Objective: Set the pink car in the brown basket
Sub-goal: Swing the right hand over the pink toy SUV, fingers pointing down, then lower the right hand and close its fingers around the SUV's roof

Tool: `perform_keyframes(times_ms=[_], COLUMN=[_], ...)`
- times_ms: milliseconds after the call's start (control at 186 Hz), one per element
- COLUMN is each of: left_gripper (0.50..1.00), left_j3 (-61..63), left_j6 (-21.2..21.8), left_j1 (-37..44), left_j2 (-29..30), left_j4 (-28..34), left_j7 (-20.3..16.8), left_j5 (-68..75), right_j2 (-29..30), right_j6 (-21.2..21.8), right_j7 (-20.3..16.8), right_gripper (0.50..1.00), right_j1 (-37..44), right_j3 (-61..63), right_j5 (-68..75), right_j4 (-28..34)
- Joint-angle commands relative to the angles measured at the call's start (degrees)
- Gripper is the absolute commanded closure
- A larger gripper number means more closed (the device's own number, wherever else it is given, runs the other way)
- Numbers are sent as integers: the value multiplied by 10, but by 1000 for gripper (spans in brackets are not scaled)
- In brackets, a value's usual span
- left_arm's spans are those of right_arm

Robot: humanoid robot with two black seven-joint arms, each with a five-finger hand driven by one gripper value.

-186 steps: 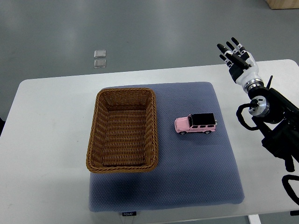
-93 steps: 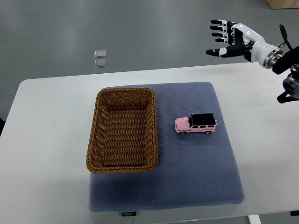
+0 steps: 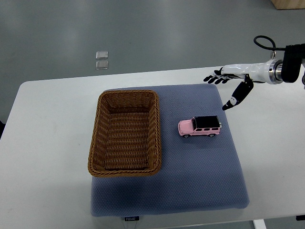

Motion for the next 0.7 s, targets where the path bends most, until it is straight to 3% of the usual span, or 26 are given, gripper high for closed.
perform_keyframes(times_ms=[0,312,694], left_gripper=[500,500,500], left_j3=[0,0,0], left_j6=[0,0,0], left_j1=[0,0,0], left_j2=[0,0,0], left_j4=[0,0,0], left_j7=[0,0,0], left_j5=[0,0,0], right_j2=[18,73,150], right_j6=[-5,-32,-42], right_j7=[-19,-33,-33], right_gripper=[595,609,619], right_j1=[1,1,-7], right_j3=[-16,-73,-92], right_j5=[-1,-9,-54], right_j4=[8,-1,-78])
